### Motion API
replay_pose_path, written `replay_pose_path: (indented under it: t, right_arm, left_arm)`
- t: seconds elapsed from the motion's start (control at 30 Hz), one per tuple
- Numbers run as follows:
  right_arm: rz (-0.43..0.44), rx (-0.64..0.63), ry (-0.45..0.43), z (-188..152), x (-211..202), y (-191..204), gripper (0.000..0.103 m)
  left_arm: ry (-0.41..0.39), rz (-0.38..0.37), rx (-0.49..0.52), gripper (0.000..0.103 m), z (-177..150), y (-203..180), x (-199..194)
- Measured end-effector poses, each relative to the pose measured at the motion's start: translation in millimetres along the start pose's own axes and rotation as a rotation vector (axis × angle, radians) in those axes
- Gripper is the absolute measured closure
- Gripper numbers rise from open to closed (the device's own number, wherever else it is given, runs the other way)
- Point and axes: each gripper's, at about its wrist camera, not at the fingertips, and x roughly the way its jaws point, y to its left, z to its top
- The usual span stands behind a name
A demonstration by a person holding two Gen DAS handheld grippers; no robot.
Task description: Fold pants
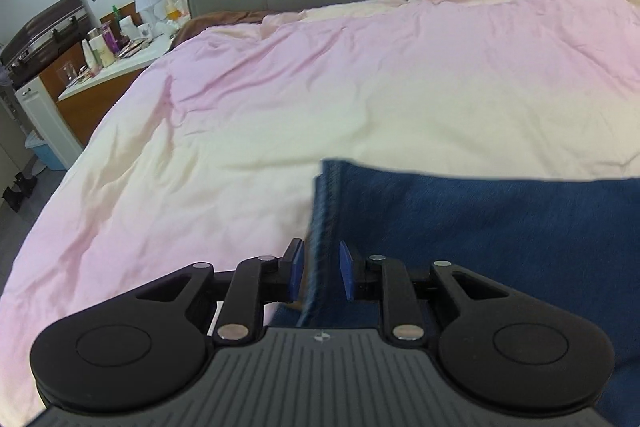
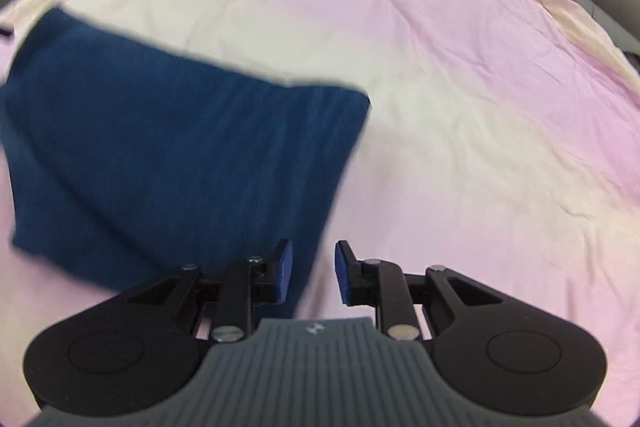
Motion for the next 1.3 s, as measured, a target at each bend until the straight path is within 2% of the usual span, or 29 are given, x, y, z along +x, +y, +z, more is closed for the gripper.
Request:
replay_pose_path:
  t: [0.07,0.2,0.3,0.43,0.57,0.67,0.73,0.77,0.8,0.87,0.93,1.0,1.13,1.23,1.3]
  right_arm:
    - [0.028,0.036,-0.031,21.9,16.8,0.6,0.086]
    - [0.024,0.049,-0.058,52.0,53.4,0.2,0.086]
    - [-0.002,0.081,-0.020,66.6,97.5,-12.5,0.086]
    - [0.043,0.105,0.049,67.1,148.2,-25.0,0.086]
    - [0.067,0.117,0.049,64.8,170.1,-29.7,0.087]
    - [0.057,0.116,0.052,65.7,166.3,-27.3,0.087]
    - [0.042,0.127,0.054,66.9,156.3,-25.8,0.084]
    - [0.043,0.135,0.045,65.0,148.1,-24.5,0.076]
    - [0.052,0.140,0.032,64.6,139.7,-24.9,0.055]
    - [0.070,0.148,0.018,63.0,121.6,-24.7,0.033]
    - [0.101,0.171,0.028,55.8,105.2,-27.4,0.035]
    - [0.108,0.216,0.066,48.9,96.2,-31.2,0.035]
    - [0.160,0.308,0.085,30.6,81.6,-44.3,0.035]
    - [0.219,0.399,0.103,14.9,81.2,-58.5,0.038]
    - [0.248,0.457,0.117,4.6,83.9,-65.9,0.042]
  left_arm:
    - [-0.010,-0.011,0.008,0.077,4.6,-12.5,12.8]
    - [0.019,0.032,0.033,0.081,10.3,-25.4,47.5]
    - [0.063,0.038,0.027,0.082,9.9,-26.1,74.7]
    - [0.094,0.037,0.069,0.081,2.7,-33.6,101.3]
    - [0.099,0.021,0.049,0.079,2.0,-29.2,104.0]
    - [0.105,0.073,0.066,0.076,5.8,-36.4,91.7]
    - [0.067,0.087,0.079,0.076,6.8,-41.2,71.1]
    - [0.039,0.067,0.083,0.076,5.5,-42.4,58.4]
    - [0.020,0.034,0.085,0.073,4.3,-44.2,46.8]
    - [0.013,-0.057,0.101,0.072,0.6,-52.0,24.4]
    - [0.023,-0.114,0.160,0.072,-4.8,-67.8,7.6]
    - [0.041,-0.192,0.263,0.072,-12.6,-92.8,-7.7]
    - [0.062,-0.320,0.435,0.072,-29.2,-139.4,-27.0]
    - [0.081,-0.365,0.557,0.072,-39.2,-166.7,-28.7]
    - [0.139,-0.371,0.642,0.080,-47.5,-184.5,-22.3]
